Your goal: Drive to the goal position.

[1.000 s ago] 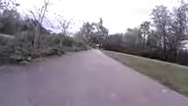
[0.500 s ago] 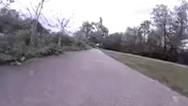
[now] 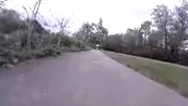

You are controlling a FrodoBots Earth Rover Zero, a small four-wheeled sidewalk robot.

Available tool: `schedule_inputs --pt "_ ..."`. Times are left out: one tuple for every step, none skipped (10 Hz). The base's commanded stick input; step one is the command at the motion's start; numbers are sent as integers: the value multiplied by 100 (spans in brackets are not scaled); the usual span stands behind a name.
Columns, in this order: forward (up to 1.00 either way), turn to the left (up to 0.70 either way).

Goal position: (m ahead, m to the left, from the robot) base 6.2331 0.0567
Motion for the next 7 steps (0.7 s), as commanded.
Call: schedule_inputs --pt "70 0" --pt "70 0" --pt "70 0" --pt "70 0" --pt "70 0" --pt "70 0" --pt "70 0"
